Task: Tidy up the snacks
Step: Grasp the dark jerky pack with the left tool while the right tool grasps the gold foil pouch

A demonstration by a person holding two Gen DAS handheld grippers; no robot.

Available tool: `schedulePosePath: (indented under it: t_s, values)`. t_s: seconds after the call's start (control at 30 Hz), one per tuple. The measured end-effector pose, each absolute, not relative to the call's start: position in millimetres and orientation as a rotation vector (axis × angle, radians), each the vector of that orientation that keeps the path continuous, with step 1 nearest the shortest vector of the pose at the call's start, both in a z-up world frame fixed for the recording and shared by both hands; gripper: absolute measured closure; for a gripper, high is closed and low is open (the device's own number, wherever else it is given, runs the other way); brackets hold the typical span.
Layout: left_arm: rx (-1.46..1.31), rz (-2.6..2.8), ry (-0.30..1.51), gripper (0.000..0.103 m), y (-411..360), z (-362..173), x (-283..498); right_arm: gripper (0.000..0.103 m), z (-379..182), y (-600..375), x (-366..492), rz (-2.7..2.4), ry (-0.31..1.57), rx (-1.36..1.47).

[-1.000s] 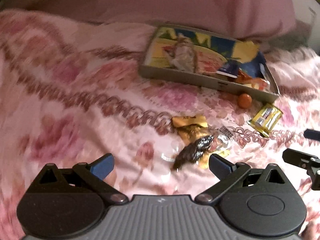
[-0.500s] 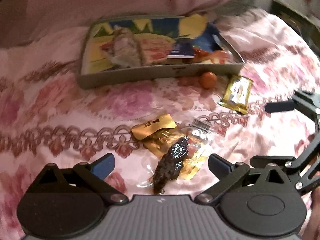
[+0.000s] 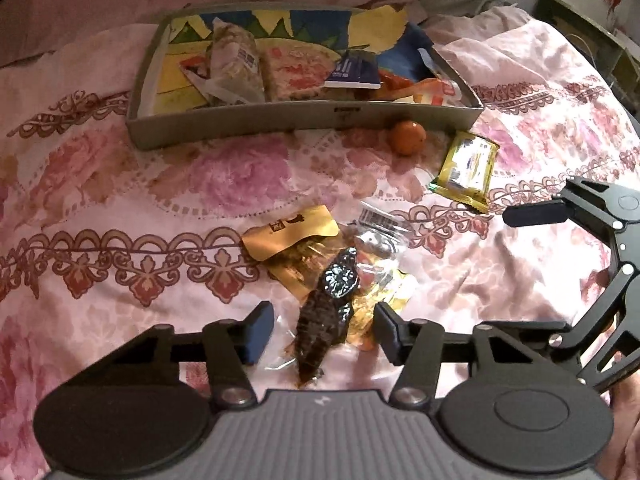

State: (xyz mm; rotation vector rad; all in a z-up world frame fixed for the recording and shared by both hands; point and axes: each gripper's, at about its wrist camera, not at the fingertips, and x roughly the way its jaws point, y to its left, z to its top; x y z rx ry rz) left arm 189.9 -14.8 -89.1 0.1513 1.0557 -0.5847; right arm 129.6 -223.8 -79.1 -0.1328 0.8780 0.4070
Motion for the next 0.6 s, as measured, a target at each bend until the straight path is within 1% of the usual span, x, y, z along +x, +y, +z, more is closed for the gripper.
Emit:
schedulePosePath:
  t_s: [0.07,0.33,0.6]
  values:
    - [0.132,-0.576,1.057,0.048,-13.3,-86.3,190.0,0.001,-79.5,-222.7,129.9,0.411,0.873,-0.129]
    - [0.030,-0.444,1.068,0.053,-2.9,-80.8,193.9,0.001,-89.2,-208.5,136.8,0.466,0.852,-0.133]
    - [-0.164,-0.414,1.073,0.053,18.9,-71.7,201.9,0.001,-89.7,-192.5,150.0,0.501,0.773,-0.161]
